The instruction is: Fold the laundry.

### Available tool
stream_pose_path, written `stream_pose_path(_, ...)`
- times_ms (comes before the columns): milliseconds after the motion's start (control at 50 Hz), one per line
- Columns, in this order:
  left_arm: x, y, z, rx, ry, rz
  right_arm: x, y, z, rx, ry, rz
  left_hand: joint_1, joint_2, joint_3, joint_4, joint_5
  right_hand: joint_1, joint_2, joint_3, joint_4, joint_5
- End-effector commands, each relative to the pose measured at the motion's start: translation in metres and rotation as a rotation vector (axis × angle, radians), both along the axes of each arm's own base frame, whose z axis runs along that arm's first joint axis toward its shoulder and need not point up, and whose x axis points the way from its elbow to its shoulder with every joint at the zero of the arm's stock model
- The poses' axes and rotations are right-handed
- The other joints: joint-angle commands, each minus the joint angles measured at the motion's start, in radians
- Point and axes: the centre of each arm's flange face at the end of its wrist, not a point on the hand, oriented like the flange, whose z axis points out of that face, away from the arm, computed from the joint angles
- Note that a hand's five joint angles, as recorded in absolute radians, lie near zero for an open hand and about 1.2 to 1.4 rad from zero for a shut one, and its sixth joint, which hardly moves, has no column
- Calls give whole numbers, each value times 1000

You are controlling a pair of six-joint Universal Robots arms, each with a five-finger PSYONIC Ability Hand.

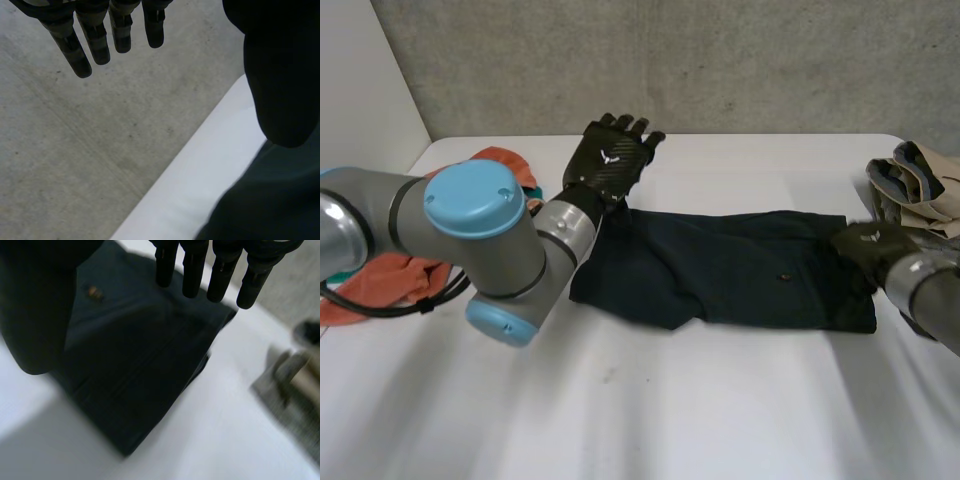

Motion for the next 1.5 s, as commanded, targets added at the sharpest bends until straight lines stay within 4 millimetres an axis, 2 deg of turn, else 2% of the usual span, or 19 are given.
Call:
stream_pose_path(20, 3, 13, -12, 76, 11, -14, -15, -7, -25, -53, -13, -33, -26, -31, -40, -29, -50, 101, 99, 97, 94, 86)
stream_pose_path(100, 4, 14, -15, 101, 25, -14, -15, -11, -35, -68, -2, -40, -26, -31, -40, -29, -50, 546, 544, 541, 539, 530)
stream_pose_path(120, 4, 14, -15, 106, 30, -14, -18, -12, -37, -69, 18, -48, -26, -31, -40, -29, -50, 1068, 1066, 1063, 1061, 1052)
stream_pose_path(180, 4, 14, -10, 107, 43, -16, -21, -13, -38, -91, 53, -52, -26, -31, -40, -29, -50, 1087, 1085, 1082, 1080, 1071)
stream_pose_path(360, 9, 19, 9, 84, 63, -8, -46, -23, 11, -298, 191, -102, -26, -31, -40, -29, -50, 1087, 1085, 1082, 1080, 1071)
stream_pose_path(500, 19, 26, 13, 98, 69, 2, -39, -27, 21, -399, 383, -2, -26, -31, -40, -29, -50, 1087, 1085, 1082, 1080, 1071)
stream_pose_path(560, 25, 26, 13, 113, 73, 14, 7, -16, 31, -531, 408, 149, -26, -31, -40, -29, -50, 1087, 1085, 1082, 1080, 1071)
stream_pose_path(580, 27, 25, 12, 119, 75, 18, 45, 0, 36, -619, 384, 269, -26, -31, -40, -29, -50, 1087, 1085, 1082, 1080, 1071)
stream_pose_path(660, 36, 24, 9, 145, 83, 37, 116, 47, 30, -767, 276, 558, -26, -31, -40, -29, -50, 1087, 1085, 1082, 1080, 1071)
stream_pose_path(820, 42, 23, 14, 171, 129, 62, 173, 108, -28, -715, 186, 918, -26, -31, -40, -29, -50, 1087, 1085, 1082, 1080, 1071)
stream_pose_path(860, 44, 21, 17, 172, 147, 83, 178, 110, -27, -723, 177, 927, -26, -31, -40, -29, -50, 1087, 1085, 1082, 1080, 1071)
stream_pose_path(880, 44, 21, 19, 168, 152, 87, 180, 110, -23, -725, 162, 922, -26, -31, -40, -29, -50, 902, 900, 897, 895, 886)
stream_pose_path(940, 46, 18, 25, 154, 168, 110, 180, 109, -17, -712, 124, 894, -26, -31, -40, -29, -50, -31, -33, -35, -38, -46)
stream_pose_path(960, 46, 16, 27, 148, 175, 115, 177, 105, -8, -691, 82, 851, -26, -31, -40, -29, -50, -135, -137, -139, -142, -151)
stream_pose_path(1120, 38, 8, 58, 70, 233, 111, 136, 74, 68, -440, -442, 480, -26, -31, -40, -29, -50, -135, -137, -139, -142, -151)
stream_pose_path(1200, 22, 23, 63, 98, 248, 57, 104, 48, 76, -296, -554, 307, -13, -19, -28, -17, -37, -135, -137, -139, -142, -151)
stream_pose_path(1300, 3, 36, 44, 198, 232, 5, 75, 20, 68, -207, -504, 181, -10, -16, -25, -14, -34, -135, -137, -139, -142, -151)
stream_pose_path(1400, -14, 40, -2, 317, 135, -1, 77, 3, 39, -80, -455, 151, -13, -19, -28, -17, -37, -135, -137, -139, -142, -151)
stream_pose_path(1500, -9, 36, -43, 432, 25, 85, 83, -7, -2, 52, -387, 162, -10, -16, -25, -14, -34, -135, -137, -139, -142, -151)
